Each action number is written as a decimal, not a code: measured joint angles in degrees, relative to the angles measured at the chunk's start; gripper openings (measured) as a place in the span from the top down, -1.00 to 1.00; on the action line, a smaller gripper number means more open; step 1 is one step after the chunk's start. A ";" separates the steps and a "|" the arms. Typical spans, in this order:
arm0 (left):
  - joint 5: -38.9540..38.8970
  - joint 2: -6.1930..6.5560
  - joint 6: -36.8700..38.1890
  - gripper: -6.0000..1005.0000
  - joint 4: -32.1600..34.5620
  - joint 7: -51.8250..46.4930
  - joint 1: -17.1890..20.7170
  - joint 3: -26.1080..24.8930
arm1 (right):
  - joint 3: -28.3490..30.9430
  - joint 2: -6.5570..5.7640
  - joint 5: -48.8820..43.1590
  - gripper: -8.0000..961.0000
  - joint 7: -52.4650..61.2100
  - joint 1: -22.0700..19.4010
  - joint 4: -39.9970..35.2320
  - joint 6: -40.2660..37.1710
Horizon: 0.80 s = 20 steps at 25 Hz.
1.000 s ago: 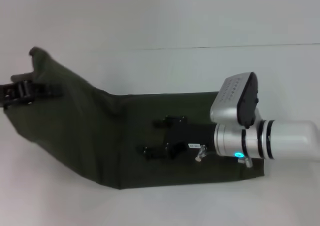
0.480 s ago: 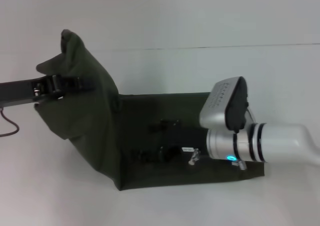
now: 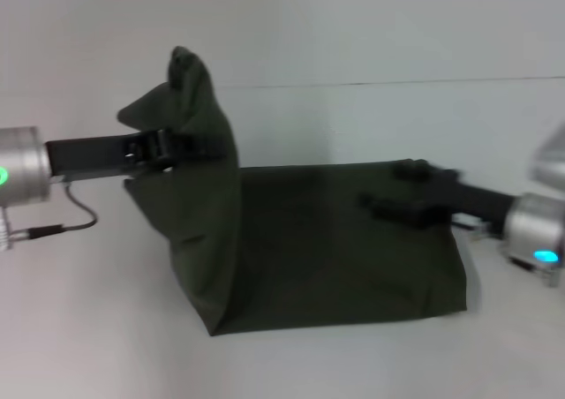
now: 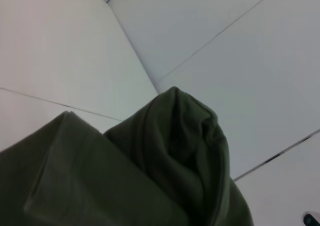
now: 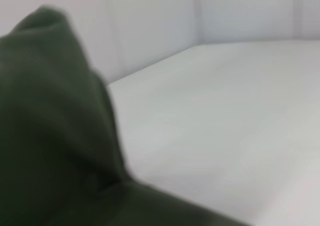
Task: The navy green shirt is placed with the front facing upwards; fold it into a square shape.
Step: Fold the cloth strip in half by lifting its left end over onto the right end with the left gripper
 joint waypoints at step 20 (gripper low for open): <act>-16.09 -0.54 -20.51 0.83 -15.26 0.52 -4.81 24.23 | 1.52 -0.45 3.48 -0.90 2.15 -8.82 -7.97 -1.20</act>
